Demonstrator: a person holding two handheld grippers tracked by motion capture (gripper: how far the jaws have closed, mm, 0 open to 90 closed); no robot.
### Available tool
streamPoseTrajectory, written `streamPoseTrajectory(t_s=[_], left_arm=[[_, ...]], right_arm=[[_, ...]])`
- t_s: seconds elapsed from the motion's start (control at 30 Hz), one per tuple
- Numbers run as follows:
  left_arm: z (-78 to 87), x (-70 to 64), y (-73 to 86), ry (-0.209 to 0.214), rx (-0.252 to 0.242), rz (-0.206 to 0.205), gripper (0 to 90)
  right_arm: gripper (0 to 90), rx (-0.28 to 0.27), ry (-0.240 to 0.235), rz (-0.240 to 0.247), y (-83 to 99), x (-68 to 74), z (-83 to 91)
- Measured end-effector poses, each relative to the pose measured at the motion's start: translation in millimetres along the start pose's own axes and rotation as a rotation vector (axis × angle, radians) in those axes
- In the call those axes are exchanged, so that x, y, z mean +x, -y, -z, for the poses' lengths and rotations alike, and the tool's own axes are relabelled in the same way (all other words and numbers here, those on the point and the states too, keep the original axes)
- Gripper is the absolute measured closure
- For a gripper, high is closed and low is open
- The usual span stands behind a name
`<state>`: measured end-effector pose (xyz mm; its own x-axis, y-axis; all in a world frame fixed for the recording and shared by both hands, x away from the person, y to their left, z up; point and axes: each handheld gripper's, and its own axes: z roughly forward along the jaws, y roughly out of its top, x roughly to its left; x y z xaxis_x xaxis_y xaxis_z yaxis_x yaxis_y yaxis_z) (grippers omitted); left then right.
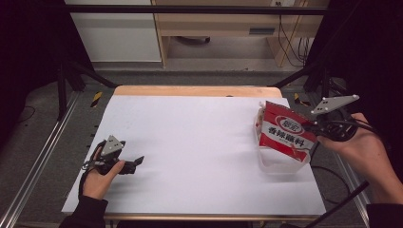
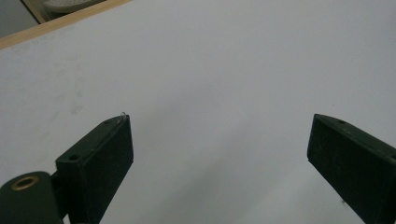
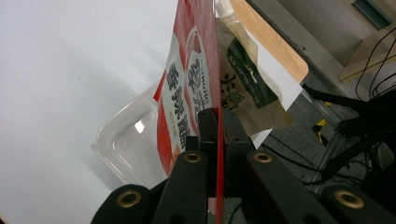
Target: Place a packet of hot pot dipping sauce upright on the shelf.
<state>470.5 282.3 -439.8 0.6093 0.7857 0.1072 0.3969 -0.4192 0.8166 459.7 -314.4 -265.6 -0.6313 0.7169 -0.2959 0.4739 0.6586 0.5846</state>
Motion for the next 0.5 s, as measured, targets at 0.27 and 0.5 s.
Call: streamPoseTrajectory(t_s=[0.27, 0.5], left_arm=[[-0.2, -0.8, -0.1, 0.003, 0.0, -0.001, 7.0], [-0.5, -0.7, 0.0, 0.004, 0.001, -0.003, 7.0]], right_arm=[[89.8, 0.015, -0.022, -0.03, 8.4, 3.5, -13.7], [89.7, 0.021, -0.032, -0.071, 15.6, 0.9, -20.7]])
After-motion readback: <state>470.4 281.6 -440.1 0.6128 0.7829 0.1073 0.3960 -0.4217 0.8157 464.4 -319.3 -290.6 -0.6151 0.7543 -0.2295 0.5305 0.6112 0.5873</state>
